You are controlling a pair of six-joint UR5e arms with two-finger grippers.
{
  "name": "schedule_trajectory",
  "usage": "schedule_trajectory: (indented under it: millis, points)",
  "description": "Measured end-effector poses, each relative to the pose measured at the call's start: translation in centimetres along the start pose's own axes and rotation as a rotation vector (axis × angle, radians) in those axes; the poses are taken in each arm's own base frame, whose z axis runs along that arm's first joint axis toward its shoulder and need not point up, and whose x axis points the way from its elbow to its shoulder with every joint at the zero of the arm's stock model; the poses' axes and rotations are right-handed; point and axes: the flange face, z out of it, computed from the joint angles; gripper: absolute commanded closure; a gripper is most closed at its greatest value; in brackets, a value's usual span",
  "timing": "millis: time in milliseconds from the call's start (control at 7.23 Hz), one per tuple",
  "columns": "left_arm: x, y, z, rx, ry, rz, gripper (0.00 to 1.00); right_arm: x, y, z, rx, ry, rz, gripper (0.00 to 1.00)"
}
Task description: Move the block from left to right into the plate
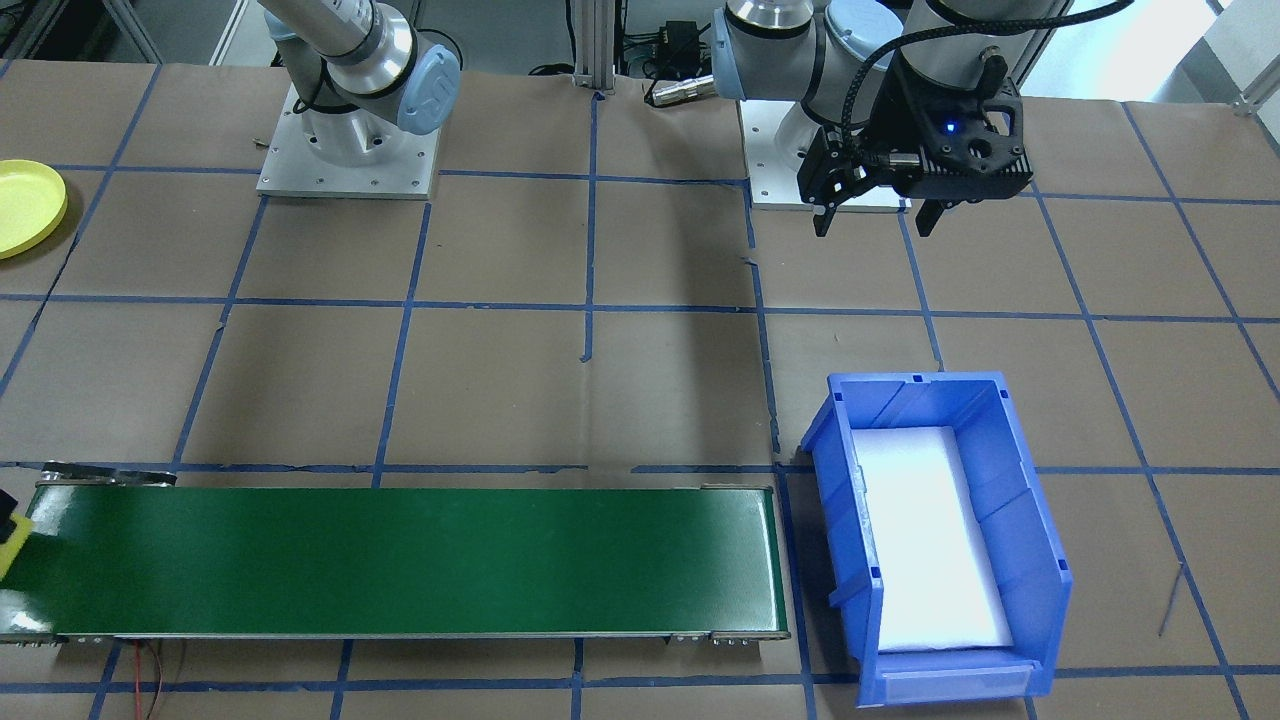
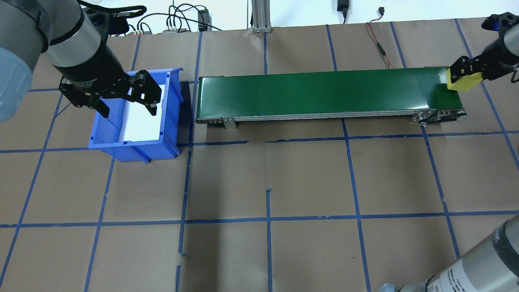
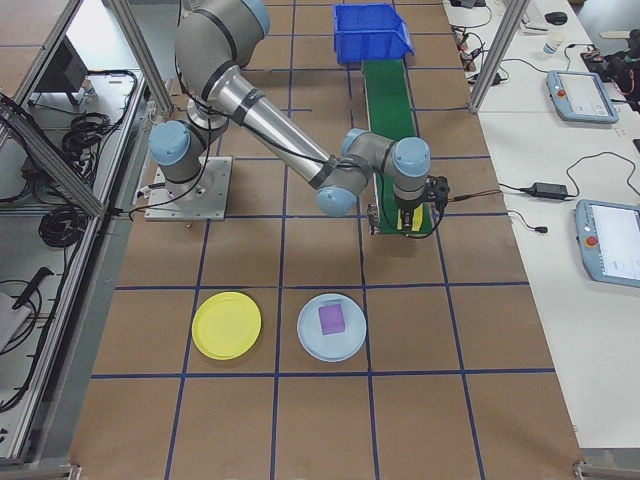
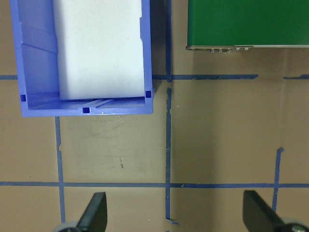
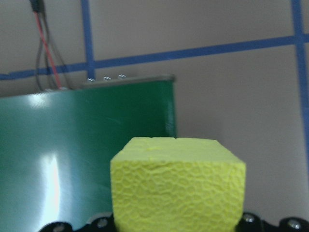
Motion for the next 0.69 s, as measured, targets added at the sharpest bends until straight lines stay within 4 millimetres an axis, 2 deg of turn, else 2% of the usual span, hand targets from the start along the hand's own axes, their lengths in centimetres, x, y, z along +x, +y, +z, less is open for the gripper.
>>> schedule_trajectory:
  millis: [138,277,415,553,691]
  points:
    - [0.0,0.3,-0.4,0.005,-0.003,0.003,0.0,4.9,3.1,-1.8,-0.049,-0.005,-0.039,0.71]
    - [0.0,0.6,-0.8,0.011,-0.003,0.004,0.0,10.3,7.8,-3.5,-0.115,-0.039,-0.034,0.71]
    - [-0.1,0.9,-1.1,0.015,-0.005,0.005,0.0,15.3,14.0,-4.6,-0.178,-0.078,0.0,0.71]
    - [0.0,1.0,-1.4,0.018,-0.003,0.006,0.0,19.7,21.2,-4.6,-0.213,-0.119,0.042,0.71]
    - [0.2,1.4,-1.4,0.016,0.003,0.006,0.0,23.1,28.1,-4.0,-0.218,-0.142,0.086,0.7]
